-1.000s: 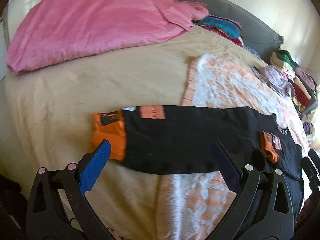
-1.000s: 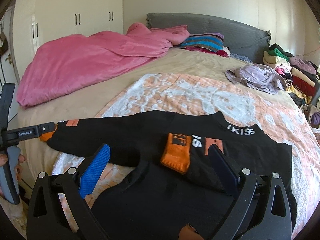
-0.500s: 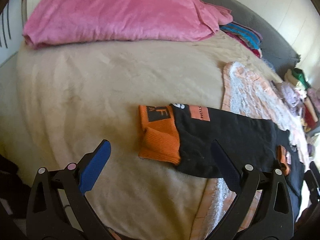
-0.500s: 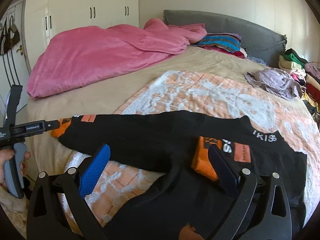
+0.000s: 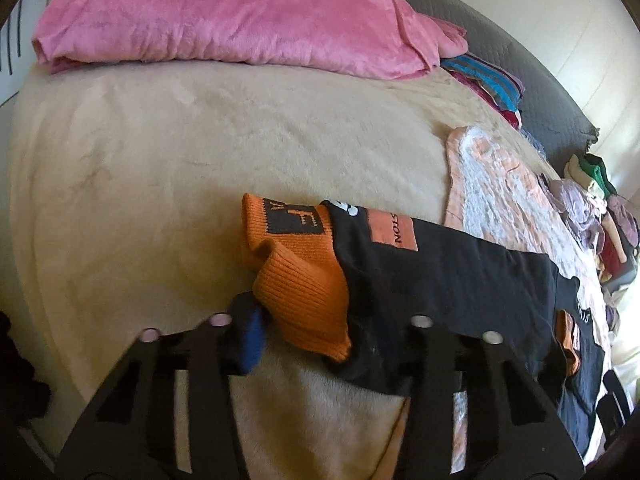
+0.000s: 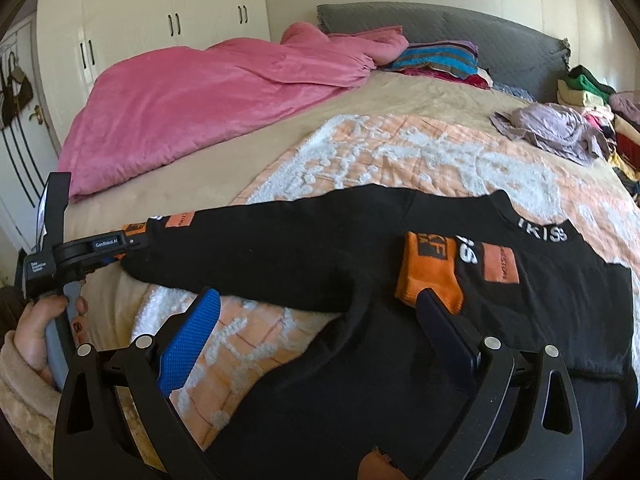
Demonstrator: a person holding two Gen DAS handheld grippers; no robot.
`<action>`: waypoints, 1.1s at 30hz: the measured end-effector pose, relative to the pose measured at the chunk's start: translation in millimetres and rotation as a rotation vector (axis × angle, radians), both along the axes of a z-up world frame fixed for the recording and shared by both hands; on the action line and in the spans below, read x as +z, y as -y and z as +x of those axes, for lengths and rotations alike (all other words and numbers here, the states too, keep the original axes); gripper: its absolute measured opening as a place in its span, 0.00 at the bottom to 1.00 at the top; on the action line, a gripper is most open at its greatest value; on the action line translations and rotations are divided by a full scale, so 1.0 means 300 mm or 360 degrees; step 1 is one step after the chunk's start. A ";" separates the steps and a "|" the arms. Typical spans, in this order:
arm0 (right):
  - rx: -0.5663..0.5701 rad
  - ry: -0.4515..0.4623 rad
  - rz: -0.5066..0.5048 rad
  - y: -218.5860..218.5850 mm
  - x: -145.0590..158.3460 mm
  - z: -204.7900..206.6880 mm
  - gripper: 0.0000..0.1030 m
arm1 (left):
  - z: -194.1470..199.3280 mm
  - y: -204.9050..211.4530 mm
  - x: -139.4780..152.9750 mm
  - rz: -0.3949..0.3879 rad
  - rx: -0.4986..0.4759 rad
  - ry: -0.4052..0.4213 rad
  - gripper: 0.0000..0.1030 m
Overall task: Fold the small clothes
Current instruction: 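Grasp the orange cuff with the left tool and lift it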
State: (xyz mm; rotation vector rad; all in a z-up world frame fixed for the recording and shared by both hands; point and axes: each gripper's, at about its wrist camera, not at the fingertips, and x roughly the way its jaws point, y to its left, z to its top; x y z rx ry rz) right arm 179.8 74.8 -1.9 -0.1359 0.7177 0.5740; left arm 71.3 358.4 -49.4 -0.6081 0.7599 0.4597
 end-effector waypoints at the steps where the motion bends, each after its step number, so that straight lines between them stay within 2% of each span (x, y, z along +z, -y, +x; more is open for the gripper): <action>1: -0.0017 0.0001 0.0002 0.014 -0.002 -0.001 0.95 | 0.004 -0.001 0.000 -0.0009 -0.0001 0.0011 0.19; 2: -0.0027 -0.0001 0.0006 0.026 -0.003 -0.001 0.95 | 0.006 -0.002 0.000 -0.0029 -0.0007 0.0031 0.12; 3: -0.0038 -0.0005 0.0015 0.039 -0.004 -0.002 0.95 | 0.005 0.001 0.005 -0.0053 -0.0015 0.0060 0.10; 8: -0.0094 -0.0028 0.0073 0.125 -0.001 -0.010 0.95 | -0.006 0.047 0.084 -0.0046 -0.0075 0.0184 0.09; 13: -0.0153 -0.0028 0.0128 0.214 0.016 -0.015 0.95 | -0.008 0.121 0.207 -0.0008 -0.0197 0.0302 0.09; 25: -0.0325 -0.0042 0.0266 0.421 0.039 -0.028 0.95 | 0.080 0.313 0.351 0.0053 -0.0400 0.0376 0.08; 33: -0.0433 -0.0031 0.0332 0.560 0.053 -0.042 0.95 | 0.181 0.521 0.450 0.0114 -0.0612 0.0438 0.08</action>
